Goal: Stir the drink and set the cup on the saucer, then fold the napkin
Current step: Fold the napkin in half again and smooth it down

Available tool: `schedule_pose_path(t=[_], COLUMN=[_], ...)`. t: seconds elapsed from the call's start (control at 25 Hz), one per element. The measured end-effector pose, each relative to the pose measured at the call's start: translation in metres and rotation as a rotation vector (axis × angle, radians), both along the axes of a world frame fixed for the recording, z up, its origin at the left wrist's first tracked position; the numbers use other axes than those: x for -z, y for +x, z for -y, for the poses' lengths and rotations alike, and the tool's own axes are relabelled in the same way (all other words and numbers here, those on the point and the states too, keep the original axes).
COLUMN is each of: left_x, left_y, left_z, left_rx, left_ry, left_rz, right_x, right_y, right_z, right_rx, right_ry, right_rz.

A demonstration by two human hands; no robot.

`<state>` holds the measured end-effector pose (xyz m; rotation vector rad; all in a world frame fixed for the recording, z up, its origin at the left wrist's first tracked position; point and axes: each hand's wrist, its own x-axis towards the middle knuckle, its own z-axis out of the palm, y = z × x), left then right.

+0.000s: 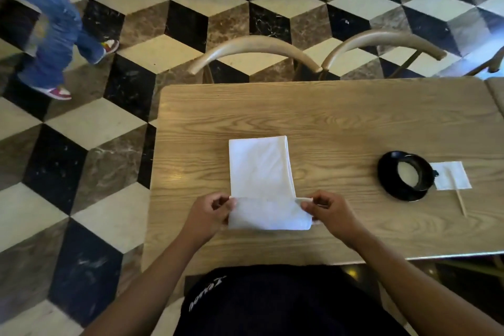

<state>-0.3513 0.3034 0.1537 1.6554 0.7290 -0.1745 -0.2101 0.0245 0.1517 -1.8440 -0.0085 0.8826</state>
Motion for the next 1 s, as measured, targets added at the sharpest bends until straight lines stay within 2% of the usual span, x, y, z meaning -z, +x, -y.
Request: schedule_pose_path(t=[0.2, 0.36, 0.52, 0.8, 1.0], left_x=[0.013, 0.019, 0.034, 0.064, 0.086], left_y=[0.034, 0.067, 0.098, 0.140, 0.152], left_z=[-0.022, -0.034, -0.046, -0.058, -0.068], left_rx=[-0.042, -0.129, -0.250, -0.284, -0.215], left_ry=[-0.031, -0.060, -0.068, 0.029, 0.260], left_rz=[0.023, 0.011, -0.051, -0.179, -0.223], right_x=[0.010, 0.026, 0.045, 0.085, 0.095], right_y=[0.028, 0.059, 0.090, 0.128, 0.141], right_z=[-0.034, -0.055, -0.077, -0.097, -0.112], right_rx=[0.159, 0.263, 0.279, 0.216, 0.222], right_ry=[0.042, 0.060, 0.068, -0.077, -0.155], right_rz=[0.043, -0.032, -0.103, -0.121, -0.095])
